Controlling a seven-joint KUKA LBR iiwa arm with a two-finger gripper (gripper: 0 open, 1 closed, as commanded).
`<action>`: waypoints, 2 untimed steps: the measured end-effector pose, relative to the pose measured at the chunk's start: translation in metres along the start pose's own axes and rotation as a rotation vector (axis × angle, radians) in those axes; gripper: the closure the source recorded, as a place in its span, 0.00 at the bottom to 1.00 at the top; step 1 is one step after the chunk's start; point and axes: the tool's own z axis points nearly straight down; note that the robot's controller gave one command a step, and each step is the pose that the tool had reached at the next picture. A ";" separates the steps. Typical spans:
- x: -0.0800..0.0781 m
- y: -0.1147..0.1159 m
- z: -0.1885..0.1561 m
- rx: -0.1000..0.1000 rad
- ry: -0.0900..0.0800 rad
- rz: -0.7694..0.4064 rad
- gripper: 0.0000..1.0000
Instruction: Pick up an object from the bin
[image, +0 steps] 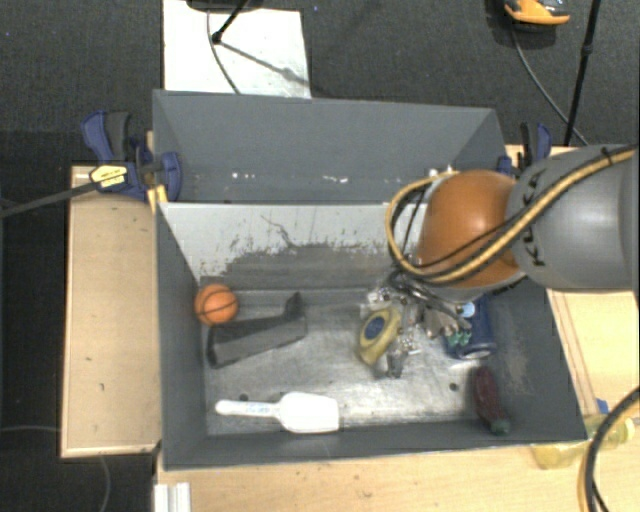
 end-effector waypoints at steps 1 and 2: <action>-0.017 -0.046 0.010 0.000 -0.008 -0.128 1.00; -0.015 -0.046 0.011 -0.002 0.000 -0.126 0.00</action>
Offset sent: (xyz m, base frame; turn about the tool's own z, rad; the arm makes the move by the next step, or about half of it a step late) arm 0.0000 0.0000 0.0000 0.0000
